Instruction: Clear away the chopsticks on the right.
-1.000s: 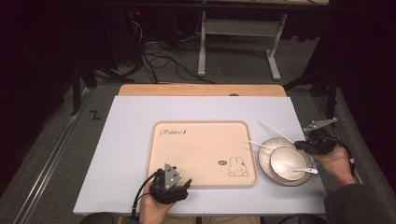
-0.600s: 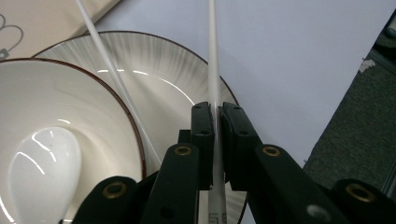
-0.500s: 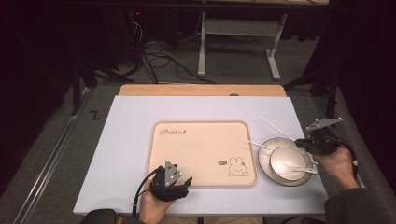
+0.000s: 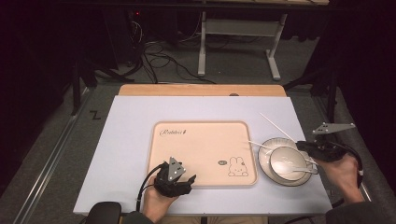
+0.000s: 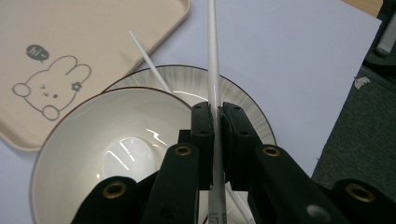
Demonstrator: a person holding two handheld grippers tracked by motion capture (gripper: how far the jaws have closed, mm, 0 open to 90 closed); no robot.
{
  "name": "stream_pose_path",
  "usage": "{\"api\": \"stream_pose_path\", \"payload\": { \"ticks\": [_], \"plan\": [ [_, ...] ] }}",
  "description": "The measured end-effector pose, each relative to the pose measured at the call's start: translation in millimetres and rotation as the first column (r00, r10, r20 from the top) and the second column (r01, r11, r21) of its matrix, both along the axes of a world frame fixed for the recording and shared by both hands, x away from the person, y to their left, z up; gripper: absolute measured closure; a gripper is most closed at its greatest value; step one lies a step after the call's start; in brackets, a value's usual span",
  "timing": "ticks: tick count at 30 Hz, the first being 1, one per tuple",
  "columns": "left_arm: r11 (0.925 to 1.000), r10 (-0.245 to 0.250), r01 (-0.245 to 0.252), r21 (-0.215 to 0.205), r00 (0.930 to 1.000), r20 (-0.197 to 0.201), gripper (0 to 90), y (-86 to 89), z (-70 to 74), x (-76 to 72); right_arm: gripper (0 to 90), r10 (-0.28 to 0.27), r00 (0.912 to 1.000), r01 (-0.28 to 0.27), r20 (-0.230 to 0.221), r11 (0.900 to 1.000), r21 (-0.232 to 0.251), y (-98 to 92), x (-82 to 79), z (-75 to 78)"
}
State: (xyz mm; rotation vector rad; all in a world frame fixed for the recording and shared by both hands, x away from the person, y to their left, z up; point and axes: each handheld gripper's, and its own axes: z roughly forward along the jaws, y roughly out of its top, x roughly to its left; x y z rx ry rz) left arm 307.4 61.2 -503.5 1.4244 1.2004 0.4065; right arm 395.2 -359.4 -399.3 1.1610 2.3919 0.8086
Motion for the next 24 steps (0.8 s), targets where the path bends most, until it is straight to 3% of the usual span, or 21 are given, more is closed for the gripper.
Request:
{"api": "stream_pose_path", "payload": {
  "ticks": [24],
  "plan": [
    [0.9956,-0.093,0.093,0.007,0.9956,-0.009,33.3,-16.6,-0.3,11.5,85.6,-0.014,0.9997,0.012,0.021,0.998,0.059,29.0,-58.7,10.0]
  ]
}}
